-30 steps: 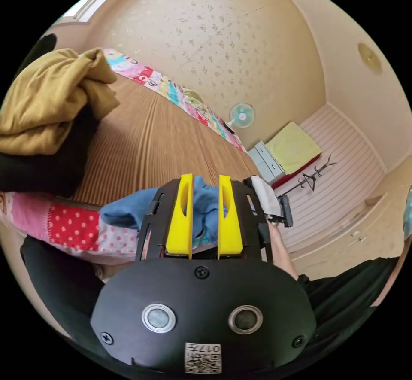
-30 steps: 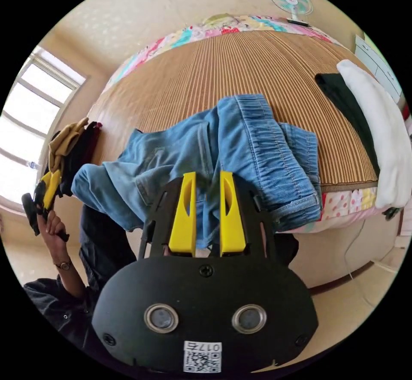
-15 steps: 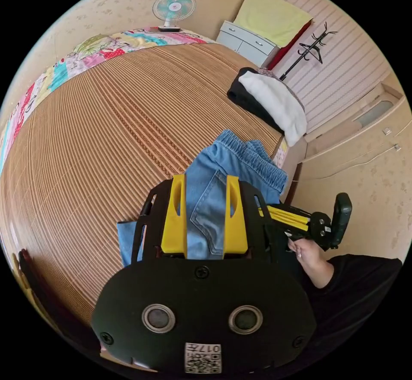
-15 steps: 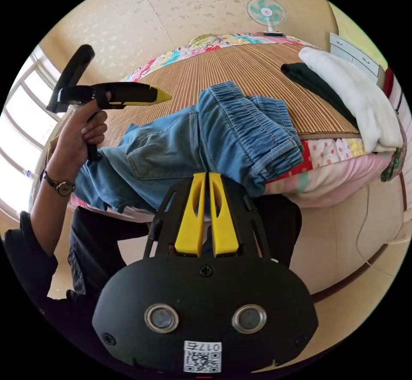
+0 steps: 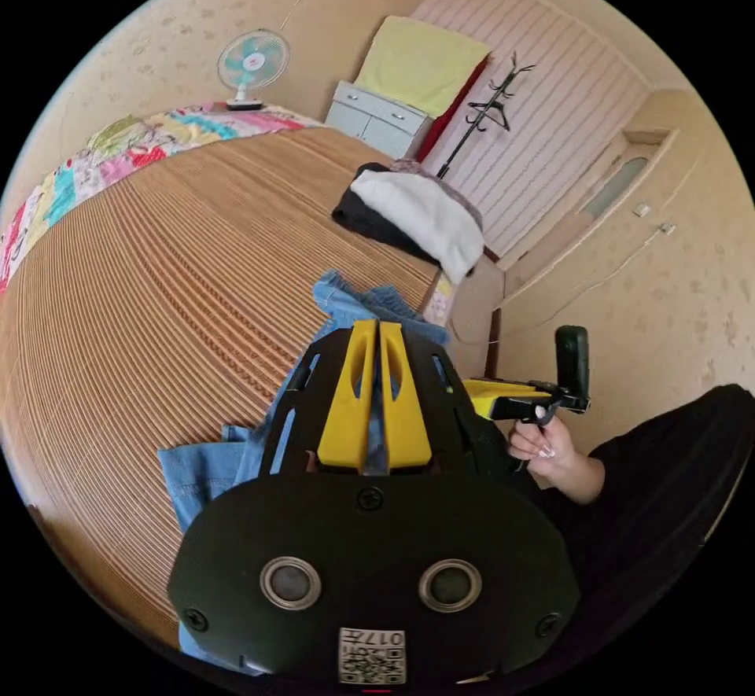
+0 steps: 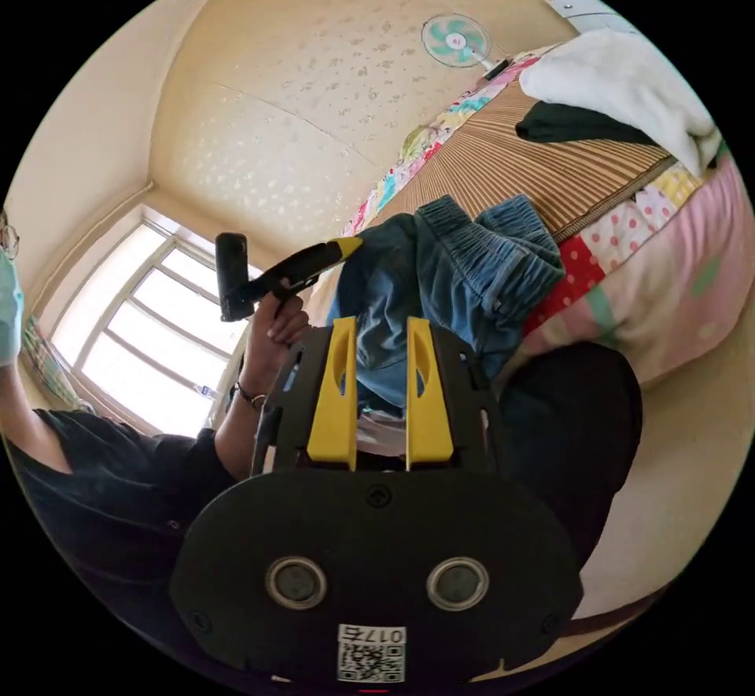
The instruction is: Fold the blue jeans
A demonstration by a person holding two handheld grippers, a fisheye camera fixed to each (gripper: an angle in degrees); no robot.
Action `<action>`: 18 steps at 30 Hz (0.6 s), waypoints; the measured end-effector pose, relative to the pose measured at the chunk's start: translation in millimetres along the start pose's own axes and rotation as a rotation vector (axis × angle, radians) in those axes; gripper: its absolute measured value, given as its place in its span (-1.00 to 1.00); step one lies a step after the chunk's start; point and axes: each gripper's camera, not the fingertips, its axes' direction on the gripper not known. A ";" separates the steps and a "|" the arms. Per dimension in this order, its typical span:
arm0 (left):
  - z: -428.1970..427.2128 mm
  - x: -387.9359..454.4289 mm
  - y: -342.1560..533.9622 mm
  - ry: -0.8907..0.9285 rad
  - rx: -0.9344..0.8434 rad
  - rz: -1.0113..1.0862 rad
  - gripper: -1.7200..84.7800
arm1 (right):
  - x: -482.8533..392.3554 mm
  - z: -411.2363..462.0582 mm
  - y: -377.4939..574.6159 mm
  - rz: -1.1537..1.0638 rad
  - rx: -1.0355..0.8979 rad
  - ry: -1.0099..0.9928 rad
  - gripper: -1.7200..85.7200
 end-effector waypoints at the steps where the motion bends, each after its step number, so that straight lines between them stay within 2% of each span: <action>1: -3.3 30.8 10.8 0.005 -0.002 0.063 -0.98 | 8.5 -18.0 8.0 0.040 0.064 -0.071 -0.65; 4: 12.3 90.1 38.6 0.091 -0.050 0.154 -0.98 | 33.0 -50.4 20.7 0.149 0.156 -0.230 -0.57; 7: 44.4 127.7 58.5 0.199 -0.124 0.192 -0.98 | 46.1 -51.9 18.5 0.191 0.061 -0.319 -0.58; 9: 61.7 137.4 63.0 0.253 -0.173 0.200 -0.98 | 49.9 -51.5 20.4 0.212 0.010 -0.262 -0.67; 11: 68.2 133.5 57.6 0.280 -0.202 0.183 -0.97 | 55.4 -72.3 31.7 0.262 0.097 -0.147 -0.90; 12: 61.2 122.0 48.8 0.301 -0.164 0.151 -0.95 | 57.3 -78.0 34.4 0.283 0.113 -0.111 -0.91; 14: 47.8 93.8 28.2 0.250 -0.096 0.067 -0.90 | 62.2 -93.5 42.4 0.316 0.127 -0.031 -0.95; 15: 46.3 71.2 11.0 0.157 -0.079 -0.006 -0.84 | 62.9 -95.7 43.8 0.320 0.120 -0.020 -0.96; 18: 75.9 21.8 -35.4 -0.053 -0.139 -0.125 -0.63 | 63.7 -104.3 51.1 0.338 0.100 -0.009 -0.97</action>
